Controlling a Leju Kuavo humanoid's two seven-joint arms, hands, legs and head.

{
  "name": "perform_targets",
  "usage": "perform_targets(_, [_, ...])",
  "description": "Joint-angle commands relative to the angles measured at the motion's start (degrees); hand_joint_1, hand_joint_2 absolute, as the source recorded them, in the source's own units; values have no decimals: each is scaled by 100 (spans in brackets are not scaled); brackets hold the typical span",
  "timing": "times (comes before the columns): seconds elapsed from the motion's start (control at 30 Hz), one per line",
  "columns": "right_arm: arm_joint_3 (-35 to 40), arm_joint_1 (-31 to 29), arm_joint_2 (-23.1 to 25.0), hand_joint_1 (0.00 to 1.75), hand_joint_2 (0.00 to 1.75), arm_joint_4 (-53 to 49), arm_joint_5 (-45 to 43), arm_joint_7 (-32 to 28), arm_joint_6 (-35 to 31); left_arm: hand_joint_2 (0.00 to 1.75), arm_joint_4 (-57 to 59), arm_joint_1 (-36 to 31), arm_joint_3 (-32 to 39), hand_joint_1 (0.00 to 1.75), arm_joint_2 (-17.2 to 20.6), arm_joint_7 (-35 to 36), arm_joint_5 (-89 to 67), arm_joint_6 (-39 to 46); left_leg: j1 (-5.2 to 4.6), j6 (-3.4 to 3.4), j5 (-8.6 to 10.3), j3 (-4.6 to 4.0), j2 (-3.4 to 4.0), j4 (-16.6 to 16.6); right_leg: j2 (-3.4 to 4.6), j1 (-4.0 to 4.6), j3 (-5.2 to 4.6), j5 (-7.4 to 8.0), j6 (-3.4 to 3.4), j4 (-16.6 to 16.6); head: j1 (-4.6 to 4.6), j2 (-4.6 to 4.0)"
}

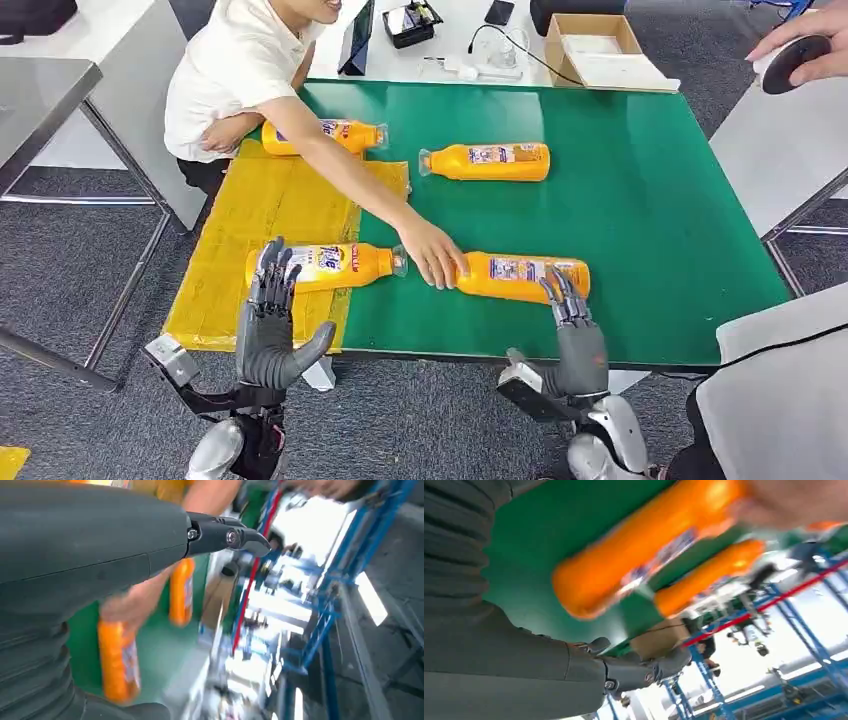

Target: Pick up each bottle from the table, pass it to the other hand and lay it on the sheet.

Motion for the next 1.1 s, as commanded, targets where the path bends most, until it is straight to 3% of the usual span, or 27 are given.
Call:
perform_targets(0.03, [-324,-1017,-48,0,175,1921,411,217,-195,175,423,-325,-247,0,45,340,-40,297,1,-6,1,18,4,-10,3,2,17,1,-10,-7,-2,0])
perform_targets(0.17, [-224,-1111,-37,0,175,2161,591,489,-247,175,689,-367,-298,0,98,863,-206,653,6,-11,-8,40,14,-11,9,7,35,-7,-18,-7,-2,0])
perform_targets(0.37, [-218,-1117,-43,0,175,2187,590,492,-261,175,744,-377,-312,0,122,852,-206,641,3,-4,0,10,3,-6,2,2,10,-2,-6,-3,-4,0])
perform_targets(0.43, [-208,-1150,-24,0,175,2305,703,688,-315,175,818,-333,-237,0,45,1133,-85,822,3,-5,-1,11,5,-6,3,2,10,-2,-8,-3,-2,0])
perform_targets(0.63, [154,-2172,197,0,175,3629,1332,1290,-243,175,1061,-587,-526,0,43,1177,55,870,1,-10,-4,18,25,-5,22,2,11,0,-15,2,-2,0])
perform_targets(0.73, [319,-2527,200,0,175,3820,1620,1562,-214,175,1027,-609,-578,0,37,1199,133,903,1,-10,-3,16,30,-1,27,2,7,2,-16,7,-4,0])
perform_targets(1.1, [541,-2901,213,0,175,3909,1961,2012,116,175,1036,-573,-595,0,46,1226,148,958,2,-7,-5,19,18,-1,16,2,13,-5,-14,8,-2,0])
